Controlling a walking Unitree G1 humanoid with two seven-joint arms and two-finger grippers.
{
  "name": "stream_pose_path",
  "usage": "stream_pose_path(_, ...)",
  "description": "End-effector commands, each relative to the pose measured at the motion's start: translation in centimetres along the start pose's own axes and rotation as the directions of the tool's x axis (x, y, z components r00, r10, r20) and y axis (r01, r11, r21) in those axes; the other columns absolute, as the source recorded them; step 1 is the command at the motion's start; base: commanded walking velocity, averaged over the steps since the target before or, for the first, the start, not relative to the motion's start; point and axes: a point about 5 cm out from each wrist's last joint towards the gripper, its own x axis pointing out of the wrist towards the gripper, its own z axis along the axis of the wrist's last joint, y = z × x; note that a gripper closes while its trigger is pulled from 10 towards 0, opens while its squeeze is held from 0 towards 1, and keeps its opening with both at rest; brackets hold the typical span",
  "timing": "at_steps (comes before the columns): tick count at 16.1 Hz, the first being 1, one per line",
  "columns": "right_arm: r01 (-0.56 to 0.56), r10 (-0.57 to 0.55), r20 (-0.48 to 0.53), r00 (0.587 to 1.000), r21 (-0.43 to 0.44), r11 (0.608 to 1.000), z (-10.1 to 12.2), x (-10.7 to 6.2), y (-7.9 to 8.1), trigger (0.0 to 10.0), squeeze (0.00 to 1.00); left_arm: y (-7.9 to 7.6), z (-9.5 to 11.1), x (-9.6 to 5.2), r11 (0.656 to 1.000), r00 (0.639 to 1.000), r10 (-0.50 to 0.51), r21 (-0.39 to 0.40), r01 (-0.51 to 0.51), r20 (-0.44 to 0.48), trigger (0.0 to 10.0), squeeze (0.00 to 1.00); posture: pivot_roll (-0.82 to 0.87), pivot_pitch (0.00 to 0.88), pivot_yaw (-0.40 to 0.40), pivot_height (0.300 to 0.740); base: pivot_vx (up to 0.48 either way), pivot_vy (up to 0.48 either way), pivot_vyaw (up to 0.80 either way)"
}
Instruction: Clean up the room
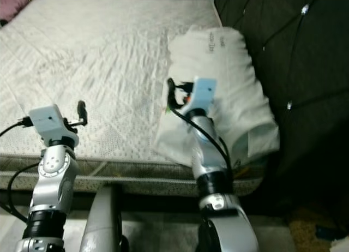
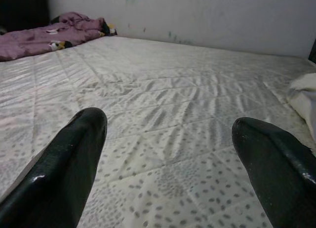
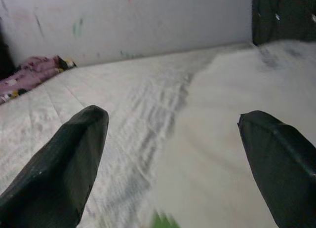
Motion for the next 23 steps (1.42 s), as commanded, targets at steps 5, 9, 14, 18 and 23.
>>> stream_pose_path(5,-0.019,0.020,0.032,0.999,-0.031,0.999,0.2,0.4,0.8,10.0,0.00,0.1,0.2,-0.2,1.000,1.000,-0.002,-0.012,0.002,0.011,10.0,0.00,0.11,0.000,-0.012,0.661,0.000,0.000,0.00)
stream_pose_path(9,0.011,-0.010,0.034,0.999,-0.049,0.999,-0.1,0.4,0.2,10.0,0.00,-0.6,0.4,-0.3,0.999,1.000,-0.014,-0.036,0.015,0.020,10.0,0.00,0.09,0.000,-0.007,0.711,0.000,0.000,0.00)
stream_pose_path(14,0.047,-0.045,0.029,0.999,-0.078,0.996,-0.4,0.1,-0.6,10.0,0.00,-1.2,0.4,-0.1,0.997,0.998,-0.056,-0.052,0.056,0.019,10.0,0.00,0.08,0.000,-0.003,0.740,0.000,0.000,0.00)
stream_pose_path(18,0.047,-0.045,0.031,0.999,-0.082,0.995,-0.4,0.2,-0.6,10.0,0.00,-1.2,0.4,-0.2,0.995,0.998,-0.069,-0.066,0.069,0.015,10.0,0.00,0.09,0.000,-0.010,0.740,0.000,0.000,0.00)
stream_pose_path(23,0.055,-0.053,0.030,0.998,-0.085,0.995,-0.6,0.3,-0.6,10.0,0.00,-1.2,0.3,-0.2,0.994,0.997,-0.083,-0.073,0.083,0.008,10.0,0.00,0.09,0.000,-0.004,0.740,0.000,0.000,0.00)
